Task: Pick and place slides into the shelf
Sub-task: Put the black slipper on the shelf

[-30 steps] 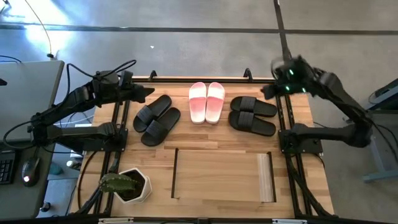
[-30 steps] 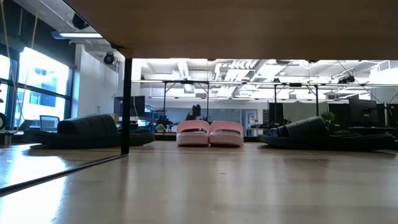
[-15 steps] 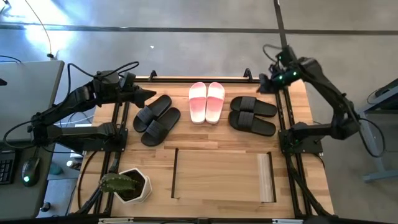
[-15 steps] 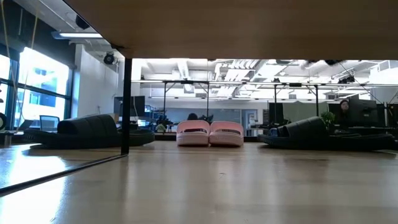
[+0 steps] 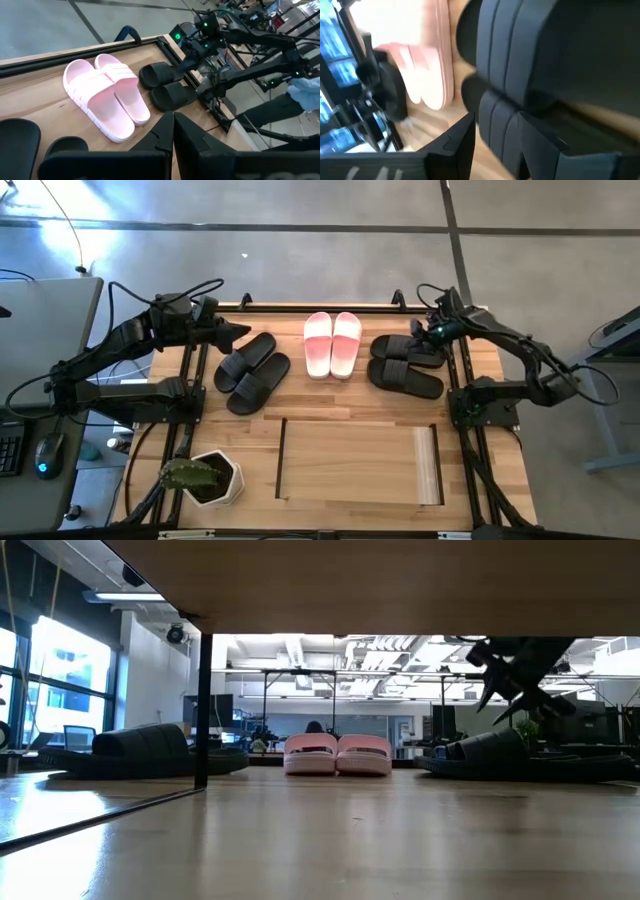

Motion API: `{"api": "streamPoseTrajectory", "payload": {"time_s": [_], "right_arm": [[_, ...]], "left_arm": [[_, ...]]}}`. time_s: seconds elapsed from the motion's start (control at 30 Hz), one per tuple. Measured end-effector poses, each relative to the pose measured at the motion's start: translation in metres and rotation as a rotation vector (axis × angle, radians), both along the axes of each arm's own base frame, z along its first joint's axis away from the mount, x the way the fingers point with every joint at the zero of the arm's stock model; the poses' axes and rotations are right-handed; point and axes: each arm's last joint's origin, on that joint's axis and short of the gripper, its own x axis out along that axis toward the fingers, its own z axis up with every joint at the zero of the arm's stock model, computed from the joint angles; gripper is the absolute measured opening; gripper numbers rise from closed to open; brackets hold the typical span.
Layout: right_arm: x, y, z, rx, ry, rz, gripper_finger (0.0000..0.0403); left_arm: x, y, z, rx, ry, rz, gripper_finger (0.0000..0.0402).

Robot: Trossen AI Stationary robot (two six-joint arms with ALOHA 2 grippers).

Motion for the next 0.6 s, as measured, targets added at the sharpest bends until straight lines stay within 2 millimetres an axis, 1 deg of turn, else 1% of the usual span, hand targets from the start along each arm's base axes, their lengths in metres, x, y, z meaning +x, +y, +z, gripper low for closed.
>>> {"api": "streamPoseTrajectory", "payload": {"time_s": [0.1,0.27,0.43,0.6], "right_arm": [[-0.0041,-0.0006,-0.0061,-0.009,0.007,-0.023,0.0138],[-0.0093,-0.0038,-0.0071,-0.043,0.027,-0.041,0.0138],[-0.0093,-0.0071,-0.0067,-0.096,0.053,-0.053,0.0138],[-0.0094,-0.0080,-0.0079,-0.094,0.071,-0.066,0.0138]], "left_arm": [[0.0000,0.0001,0.0000,-0.002,-0.001,0.004,0.0001],[0.0000,0.0001,-0.0002,-0.006,-0.002,0.005,0.0001],[0.0000,0.0001,-0.0002,-0.006,-0.002,0.005,0.0001],[0.0000,0.0001,-0.0002,-0.006,-0.001,0.005,0.0001]]}}
